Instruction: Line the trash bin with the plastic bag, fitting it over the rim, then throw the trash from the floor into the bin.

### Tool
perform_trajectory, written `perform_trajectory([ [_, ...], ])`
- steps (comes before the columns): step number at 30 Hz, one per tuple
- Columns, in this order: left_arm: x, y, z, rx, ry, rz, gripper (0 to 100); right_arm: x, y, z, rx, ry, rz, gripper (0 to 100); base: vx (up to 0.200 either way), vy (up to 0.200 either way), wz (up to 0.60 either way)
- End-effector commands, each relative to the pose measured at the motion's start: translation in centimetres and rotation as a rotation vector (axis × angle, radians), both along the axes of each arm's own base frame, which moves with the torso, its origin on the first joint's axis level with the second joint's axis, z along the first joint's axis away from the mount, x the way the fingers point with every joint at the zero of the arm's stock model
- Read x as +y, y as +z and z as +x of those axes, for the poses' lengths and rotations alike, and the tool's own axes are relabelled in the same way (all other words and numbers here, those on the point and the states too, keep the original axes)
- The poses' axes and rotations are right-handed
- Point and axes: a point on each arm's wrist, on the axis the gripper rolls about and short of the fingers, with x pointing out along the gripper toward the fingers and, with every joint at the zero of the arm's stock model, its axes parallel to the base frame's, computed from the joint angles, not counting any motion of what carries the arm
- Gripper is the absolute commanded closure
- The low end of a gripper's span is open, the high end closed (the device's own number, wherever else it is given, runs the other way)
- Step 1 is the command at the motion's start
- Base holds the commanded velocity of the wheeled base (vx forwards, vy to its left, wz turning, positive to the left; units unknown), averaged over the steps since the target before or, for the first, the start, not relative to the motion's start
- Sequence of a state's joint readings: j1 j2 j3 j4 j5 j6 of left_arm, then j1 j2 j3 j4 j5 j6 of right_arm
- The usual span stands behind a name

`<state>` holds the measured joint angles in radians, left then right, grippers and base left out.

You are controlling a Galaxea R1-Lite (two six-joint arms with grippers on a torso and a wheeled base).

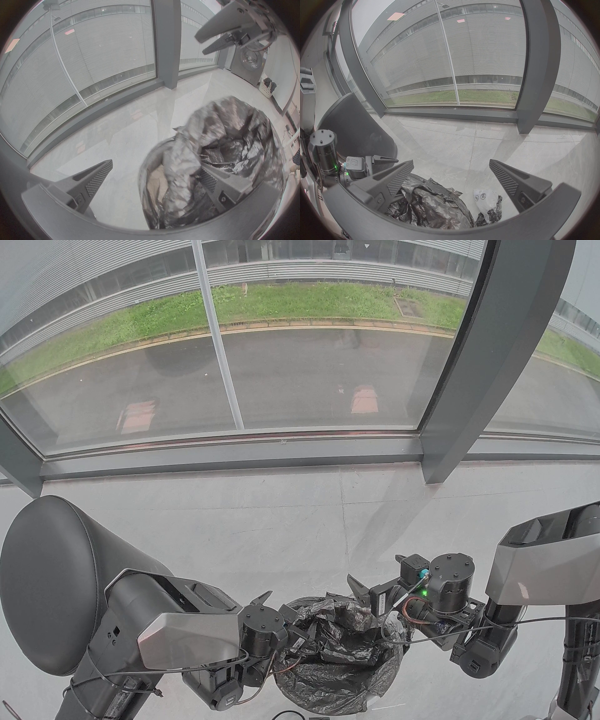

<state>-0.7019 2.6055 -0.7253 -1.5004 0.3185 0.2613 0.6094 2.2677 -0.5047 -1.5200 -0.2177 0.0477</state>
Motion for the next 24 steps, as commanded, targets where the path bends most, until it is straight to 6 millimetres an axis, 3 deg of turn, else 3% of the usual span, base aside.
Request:
perform_trajectory([
  [1,-1.0,1.4,-0.7,-0.024,-0.027,-0.021,0,0.0,0.0,0.0,-0.002,0.000,0.000,0,0.000,0.000,0.00],
  [9,-1.0,2.0,-1.3,-0.032,-0.018,-0.023,0,0.0,0.0,0.0,-0.004,-0.002,-0.005,0,0.000,0.000,0.00],
  [12,-0.6,3.9,-1.9,-0.039,-0.014,-0.064,0,-0.2,-0.2,-0.2,0.005,0.000,-0.013,0,0.000,0.000,0.00],
  [17,0.0,8.4,-4.6,-0.055,-0.025,-0.212,0,-0.2,-0.4,-0.2,0.012,0.002,-0.019,0,0.000,0.000,0.00],
  [21,1.5,11.1,-6.2,-0.051,-0.012,-0.295,0,-0.2,-0.6,-0.1,0.014,-0.003,-0.021,0,0.000,0.000,0.00],
  [23,3.3,13.7,-7.9,-0.054,-0.009,-0.367,0,-0.6,-0.5,0.2,0.011,-0.017,-0.019,0,0.000,0.000,0.00],
  [24,3.8,14.0,-8.3,-0.052,-0.015,-0.372,0,-0.6,-0.5,0.3,0.010,-0.018,-0.018,0,0.000,0.000,0.00],
])
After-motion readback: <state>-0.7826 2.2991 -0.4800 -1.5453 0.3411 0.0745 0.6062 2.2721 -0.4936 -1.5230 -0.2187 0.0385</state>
